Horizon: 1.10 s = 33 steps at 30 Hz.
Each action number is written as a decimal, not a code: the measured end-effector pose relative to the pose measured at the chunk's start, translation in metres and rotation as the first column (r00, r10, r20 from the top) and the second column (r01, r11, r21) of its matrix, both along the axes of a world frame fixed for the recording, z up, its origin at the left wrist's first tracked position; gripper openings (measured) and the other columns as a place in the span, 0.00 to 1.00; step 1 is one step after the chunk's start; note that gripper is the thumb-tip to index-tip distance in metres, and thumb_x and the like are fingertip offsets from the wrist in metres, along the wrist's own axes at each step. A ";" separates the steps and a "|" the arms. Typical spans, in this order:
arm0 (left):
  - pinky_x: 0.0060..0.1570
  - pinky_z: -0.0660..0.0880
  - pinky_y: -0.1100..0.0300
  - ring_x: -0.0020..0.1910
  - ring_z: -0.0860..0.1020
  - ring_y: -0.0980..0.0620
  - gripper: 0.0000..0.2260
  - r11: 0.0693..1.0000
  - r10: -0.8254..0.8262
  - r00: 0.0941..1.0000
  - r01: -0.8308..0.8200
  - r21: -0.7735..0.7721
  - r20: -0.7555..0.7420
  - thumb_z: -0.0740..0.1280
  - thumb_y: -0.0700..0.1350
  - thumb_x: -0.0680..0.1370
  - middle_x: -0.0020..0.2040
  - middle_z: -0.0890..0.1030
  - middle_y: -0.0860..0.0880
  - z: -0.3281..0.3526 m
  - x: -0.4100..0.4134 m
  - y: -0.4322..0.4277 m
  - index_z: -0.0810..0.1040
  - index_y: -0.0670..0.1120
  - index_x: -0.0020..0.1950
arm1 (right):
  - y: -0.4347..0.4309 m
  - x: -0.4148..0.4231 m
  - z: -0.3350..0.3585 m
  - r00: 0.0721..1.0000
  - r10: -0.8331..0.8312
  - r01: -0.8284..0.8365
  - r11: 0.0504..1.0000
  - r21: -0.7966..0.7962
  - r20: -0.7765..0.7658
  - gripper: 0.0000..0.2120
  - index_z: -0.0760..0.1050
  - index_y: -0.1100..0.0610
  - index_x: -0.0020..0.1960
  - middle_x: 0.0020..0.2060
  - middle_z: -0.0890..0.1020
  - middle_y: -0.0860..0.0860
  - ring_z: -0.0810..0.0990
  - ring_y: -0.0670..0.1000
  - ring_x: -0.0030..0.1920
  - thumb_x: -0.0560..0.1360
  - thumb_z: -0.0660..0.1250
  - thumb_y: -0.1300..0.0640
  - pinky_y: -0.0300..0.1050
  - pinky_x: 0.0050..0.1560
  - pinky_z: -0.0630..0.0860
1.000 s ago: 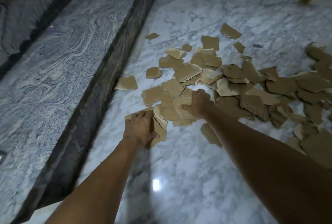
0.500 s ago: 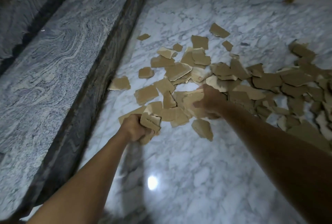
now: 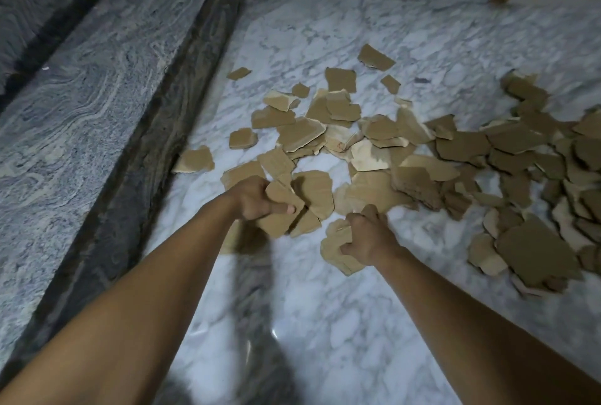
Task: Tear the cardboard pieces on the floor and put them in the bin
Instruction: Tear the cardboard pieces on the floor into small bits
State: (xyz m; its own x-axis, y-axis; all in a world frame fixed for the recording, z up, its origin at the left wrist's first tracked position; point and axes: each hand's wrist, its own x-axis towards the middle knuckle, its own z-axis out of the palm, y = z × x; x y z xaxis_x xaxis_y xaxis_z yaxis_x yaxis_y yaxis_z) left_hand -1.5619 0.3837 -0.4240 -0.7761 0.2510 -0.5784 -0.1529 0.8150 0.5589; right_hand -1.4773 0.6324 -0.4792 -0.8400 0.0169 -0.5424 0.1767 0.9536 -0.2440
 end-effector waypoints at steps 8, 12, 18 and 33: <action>0.67 0.66 0.42 0.69 0.64 0.39 0.38 0.911 -0.200 0.959 0.107 -0.399 -0.200 0.77 0.60 0.67 0.72 0.64 0.48 -0.041 -0.016 0.043 0.67 0.53 0.74 | 0.007 -0.009 -0.014 1.000 -0.029 0.030 0.998 -0.047 0.010 0.29 0.73 0.55 0.56 0.57 0.79 0.56 0.77 0.60 0.59 0.62 0.80 0.45 0.52 0.56 0.78; 0.62 0.70 0.45 0.63 0.69 0.40 0.39 0.956 -0.128 0.960 0.052 -0.290 -0.249 0.81 0.53 0.64 0.64 0.66 0.44 -0.047 -0.010 0.042 0.63 0.51 0.67 | 0.017 -0.005 -0.015 0.993 0.075 -0.064 0.991 -0.119 0.089 0.19 0.73 0.54 0.52 0.55 0.79 0.54 0.79 0.56 0.57 0.69 0.77 0.48 0.45 0.51 0.75; 0.53 0.74 0.56 0.56 0.78 0.46 0.24 0.998 0.018 0.974 -0.032 -0.058 -0.227 0.78 0.52 0.69 0.55 0.81 0.47 -0.023 -0.016 0.034 0.76 0.45 0.60 | 0.056 -0.039 0.023 0.970 0.083 -0.037 0.979 -0.199 0.230 0.27 0.78 0.50 0.61 0.50 0.82 0.52 0.83 0.55 0.50 0.66 0.74 0.39 0.48 0.51 0.79; 0.67 0.68 0.51 0.68 0.68 0.44 0.32 0.929 -0.095 0.995 0.077 -0.361 -0.034 0.74 0.66 0.65 0.68 0.66 0.48 -0.041 0.035 -0.106 0.77 0.53 0.65 | -0.044 -0.105 0.007 0.987 0.066 -0.038 0.982 0.187 -0.145 0.28 0.72 0.49 0.67 0.67 0.72 0.51 0.68 0.61 0.71 0.71 0.65 0.37 0.69 0.72 0.53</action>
State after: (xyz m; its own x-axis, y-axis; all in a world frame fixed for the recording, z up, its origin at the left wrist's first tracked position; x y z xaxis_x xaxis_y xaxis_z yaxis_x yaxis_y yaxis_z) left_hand -1.5272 0.2774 -0.4646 -0.7910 0.1007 -0.6035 -0.0529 0.9714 0.2314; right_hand -1.5821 0.5880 -0.4724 -0.9138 0.0582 -0.4020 0.1001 0.9914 -0.0840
